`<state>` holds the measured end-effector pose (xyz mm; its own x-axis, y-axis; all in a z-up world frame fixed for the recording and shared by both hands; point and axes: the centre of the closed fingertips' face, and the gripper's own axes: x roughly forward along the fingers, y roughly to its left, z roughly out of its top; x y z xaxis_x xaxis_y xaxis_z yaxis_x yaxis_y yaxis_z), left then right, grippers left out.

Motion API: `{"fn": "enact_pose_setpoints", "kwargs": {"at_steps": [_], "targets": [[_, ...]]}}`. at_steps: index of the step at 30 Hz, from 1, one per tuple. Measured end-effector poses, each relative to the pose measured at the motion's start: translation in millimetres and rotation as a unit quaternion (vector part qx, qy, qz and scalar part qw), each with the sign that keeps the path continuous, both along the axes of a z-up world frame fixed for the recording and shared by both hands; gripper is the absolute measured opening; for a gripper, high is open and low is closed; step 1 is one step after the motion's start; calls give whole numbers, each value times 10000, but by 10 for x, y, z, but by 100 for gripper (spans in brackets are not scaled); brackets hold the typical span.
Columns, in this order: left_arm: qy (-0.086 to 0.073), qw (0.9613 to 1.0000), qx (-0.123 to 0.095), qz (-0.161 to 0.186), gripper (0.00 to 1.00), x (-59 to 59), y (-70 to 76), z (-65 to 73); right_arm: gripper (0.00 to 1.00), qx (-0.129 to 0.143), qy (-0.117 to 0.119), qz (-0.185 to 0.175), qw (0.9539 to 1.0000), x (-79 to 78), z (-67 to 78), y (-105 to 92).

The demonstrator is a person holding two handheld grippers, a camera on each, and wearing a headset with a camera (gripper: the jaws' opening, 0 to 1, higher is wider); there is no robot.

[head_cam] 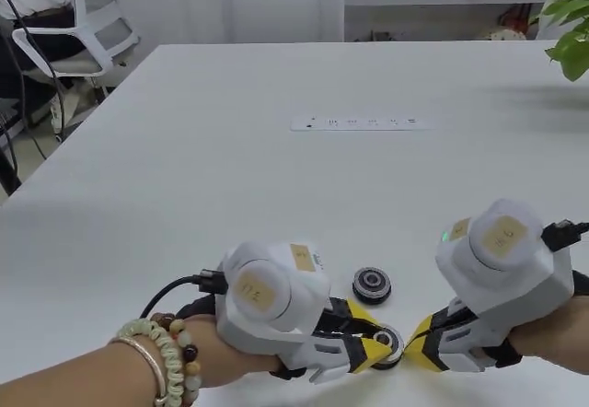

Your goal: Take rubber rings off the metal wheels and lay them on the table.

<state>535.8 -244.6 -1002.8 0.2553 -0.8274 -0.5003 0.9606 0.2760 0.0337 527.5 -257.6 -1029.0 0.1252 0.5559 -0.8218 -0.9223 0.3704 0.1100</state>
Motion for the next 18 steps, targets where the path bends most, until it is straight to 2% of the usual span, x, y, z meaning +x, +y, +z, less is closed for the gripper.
{"fn": "enact_pose_setpoints", "kwargs": {"at_steps": [1, 2, 5, 9, 12, 14, 18], "targets": [[-3, 10000, 3, -4, 14, 0, 0, 0, 0, 97, 128, 41, 9999, -40, 7, 7], [-10, 10000, 6, -9, 14, 0, 0, 0, 0, 182, 117, 34, 9998, -41, 16, 13], [-19, 10000, 8, -19, 14, -1, 0, -1, 13, 500, 338, -87, 9981, -80, 58, 75], [-24, 10000, 9, -23, 14, -1, -1, -2, 18, 518, 176, -74, 9985, -44, 50, 89], [-24, 10000, 10, -22, 14, 0, -1, -3, 25, 713, 154, -147, 9972, -19, 81, 133], [-24, 10000, 9, -22, 14, -1, -1, -4, 23, 795, 87, -148, 9967, 4, 96, 148], [-21, 10000, 6, -20, 14, 1, -2, -6, 25, 798, 32, -78, 9968, 9, 75, 149]]}}
